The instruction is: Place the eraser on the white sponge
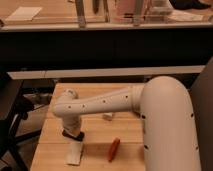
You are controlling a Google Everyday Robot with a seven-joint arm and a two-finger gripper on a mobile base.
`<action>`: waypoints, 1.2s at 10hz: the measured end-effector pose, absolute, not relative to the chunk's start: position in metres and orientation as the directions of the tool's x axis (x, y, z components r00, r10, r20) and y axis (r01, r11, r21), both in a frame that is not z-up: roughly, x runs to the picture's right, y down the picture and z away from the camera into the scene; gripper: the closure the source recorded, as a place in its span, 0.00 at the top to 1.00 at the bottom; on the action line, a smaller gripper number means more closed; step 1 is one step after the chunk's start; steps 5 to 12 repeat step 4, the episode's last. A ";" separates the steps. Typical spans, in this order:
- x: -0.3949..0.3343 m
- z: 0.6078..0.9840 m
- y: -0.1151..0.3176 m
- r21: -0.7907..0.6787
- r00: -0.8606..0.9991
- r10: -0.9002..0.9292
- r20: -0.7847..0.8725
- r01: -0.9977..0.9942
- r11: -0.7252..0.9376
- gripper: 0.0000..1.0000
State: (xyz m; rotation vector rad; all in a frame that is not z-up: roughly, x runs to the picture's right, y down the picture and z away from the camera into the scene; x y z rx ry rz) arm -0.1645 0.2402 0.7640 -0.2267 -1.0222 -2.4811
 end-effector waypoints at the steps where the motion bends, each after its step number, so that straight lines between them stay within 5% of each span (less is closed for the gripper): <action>1: -0.164 0.764 0.241 0.631 -0.893 -0.329 0.305 0.449 -0.633 0.21; 4: -0.164 0.764 0.243 0.639 -0.904 -0.313 0.293 0.428 -0.639 0.04; 12: -0.164 0.764 0.243 0.639 -0.904 -0.313 0.293 0.428 -0.639 0.04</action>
